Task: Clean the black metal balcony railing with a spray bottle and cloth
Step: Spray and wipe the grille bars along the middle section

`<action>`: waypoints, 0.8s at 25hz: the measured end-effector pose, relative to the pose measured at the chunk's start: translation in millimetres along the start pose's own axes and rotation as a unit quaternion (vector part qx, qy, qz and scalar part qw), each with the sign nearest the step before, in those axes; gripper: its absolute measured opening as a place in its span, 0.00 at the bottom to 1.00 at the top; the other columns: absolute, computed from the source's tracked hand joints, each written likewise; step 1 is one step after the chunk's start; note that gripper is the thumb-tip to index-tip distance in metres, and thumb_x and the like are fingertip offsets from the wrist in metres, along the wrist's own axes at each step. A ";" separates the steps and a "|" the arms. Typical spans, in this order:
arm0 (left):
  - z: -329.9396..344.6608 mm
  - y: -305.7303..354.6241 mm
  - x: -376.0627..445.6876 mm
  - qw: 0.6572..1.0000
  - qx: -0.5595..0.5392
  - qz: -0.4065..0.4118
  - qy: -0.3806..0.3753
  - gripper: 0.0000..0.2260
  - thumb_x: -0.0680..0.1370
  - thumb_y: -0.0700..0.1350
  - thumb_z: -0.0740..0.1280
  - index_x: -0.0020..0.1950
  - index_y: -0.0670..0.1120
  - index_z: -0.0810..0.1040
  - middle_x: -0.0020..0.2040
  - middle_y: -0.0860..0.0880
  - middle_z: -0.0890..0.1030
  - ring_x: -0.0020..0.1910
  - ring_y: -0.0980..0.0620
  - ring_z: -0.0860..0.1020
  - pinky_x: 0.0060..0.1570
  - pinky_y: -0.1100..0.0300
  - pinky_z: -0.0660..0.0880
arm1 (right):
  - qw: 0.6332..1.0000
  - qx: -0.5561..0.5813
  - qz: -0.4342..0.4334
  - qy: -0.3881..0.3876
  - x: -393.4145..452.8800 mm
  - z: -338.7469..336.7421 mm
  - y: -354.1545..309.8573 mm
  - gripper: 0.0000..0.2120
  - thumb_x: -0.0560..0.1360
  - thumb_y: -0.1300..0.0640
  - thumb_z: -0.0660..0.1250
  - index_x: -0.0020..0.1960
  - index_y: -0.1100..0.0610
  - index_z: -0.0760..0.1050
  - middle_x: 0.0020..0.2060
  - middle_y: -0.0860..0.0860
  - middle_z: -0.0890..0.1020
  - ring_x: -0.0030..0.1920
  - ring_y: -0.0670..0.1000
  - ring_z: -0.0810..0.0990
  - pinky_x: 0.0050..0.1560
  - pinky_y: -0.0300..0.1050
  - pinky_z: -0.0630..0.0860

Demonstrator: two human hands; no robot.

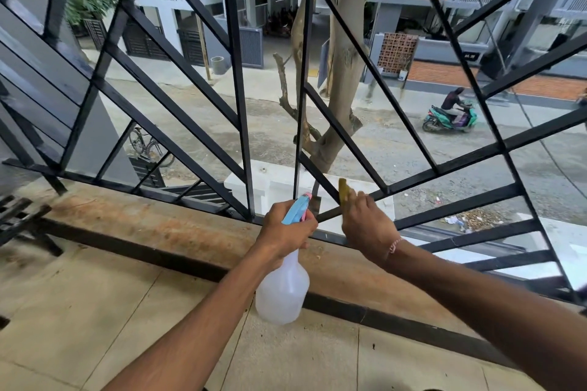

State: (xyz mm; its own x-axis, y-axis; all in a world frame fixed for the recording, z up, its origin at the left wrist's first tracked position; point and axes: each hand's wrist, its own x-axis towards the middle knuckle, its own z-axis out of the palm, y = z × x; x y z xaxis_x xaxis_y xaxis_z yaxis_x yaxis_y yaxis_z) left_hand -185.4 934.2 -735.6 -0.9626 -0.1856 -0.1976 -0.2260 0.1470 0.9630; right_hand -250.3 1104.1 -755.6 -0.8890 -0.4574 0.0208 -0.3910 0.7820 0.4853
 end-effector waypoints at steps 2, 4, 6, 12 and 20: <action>-1.1 -0.8 -2.4 1.000 -0.010 -0.001 -0.007 0.09 0.79 0.41 0.71 0.59 0.46 0.80 0.47 0.44 0.77 0.44 0.49 0.78 0.34 0.65 0.77 | 0.991 -0.126 -0.015 -0.033 -14.0 -12.1 7.6 0.23 0.84 0.55 0.56 0.73 0.69 0.67 0.73 0.75 0.60 0.73 0.73 0.60 0.74 0.66 0.59; -3.1 -3.0 -3.6 1.000 -0.019 -0.001 -0.015 0.07 0.79 0.39 0.71 0.55 0.47 0.80 0.46 0.45 0.77 0.43 0.50 0.77 0.35 0.64 0.77 | 0.983 -0.177 -0.005 -0.046 -21.8 -16.9 10.0 0.24 0.84 0.51 0.56 0.73 0.66 0.68 0.74 0.75 0.58 0.76 0.74 0.54 0.76 0.69 0.52; -4.7 -5.1 -5.0 1.000 -0.016 0.000 -0.019 0.05 0.79 0.39 0.70 0.53 0.48 0.80 0.45 0.45 0.76 0.42 0.51 0.77 0.33 0.65 0.77 | 0.982 -0.180 0.012 -0.046 -27.2 -11.8 7.0 0.27 0.84 0.50 0.55 0.75 0.69 0.62 0.74 0.76 0.54 0.76 0.75 0.51 0.76 0.70 0.50; -12.6 -10.7 -2.3 1.000 -0.011 -0.006 -0.003 0.05 0.79 0.40 0.71 0.53 0.49 0.79 0.46 0.45 0.77 0.44 0.50 0.77 0.32 0.66 0.76 | 0.968 0.240 0.065 -0.044 -36.6 9.6 -42.0 0.33 0.82 0.67 0.52 0.79 0.68 0.36 0.78 0.67 0.39 0.80 0.64 0.40 0.77 0.56 0.40; -16.3 -29.7 5.2 1.000 -0.002 -0.018 0.005 0.05 0.78 0.40 0.71 0.53 0.46 0.81 0.47 0.41 0.78 0.43 0.49 0.78 0.35 0.63 0.77 | 0.834 0.501 0.196 0.121 0.7 18.5 -112.7 0.40 0.79 0.72 0.59 0.80 0.64 0.36 0.79 0.62 0.35 0.80 0.60 0.38 0.71 0.41 0.47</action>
State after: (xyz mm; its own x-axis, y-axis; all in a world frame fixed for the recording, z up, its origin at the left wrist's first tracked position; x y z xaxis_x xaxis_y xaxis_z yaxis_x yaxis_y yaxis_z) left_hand -181.2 913.0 -762.3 -0.9524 -0.2000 -0.2300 -0.2594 0.1361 0.9561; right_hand -211.3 1023.4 -826.5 -0.9686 -0.0598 0.2412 -0.1919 0.7969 -0.5729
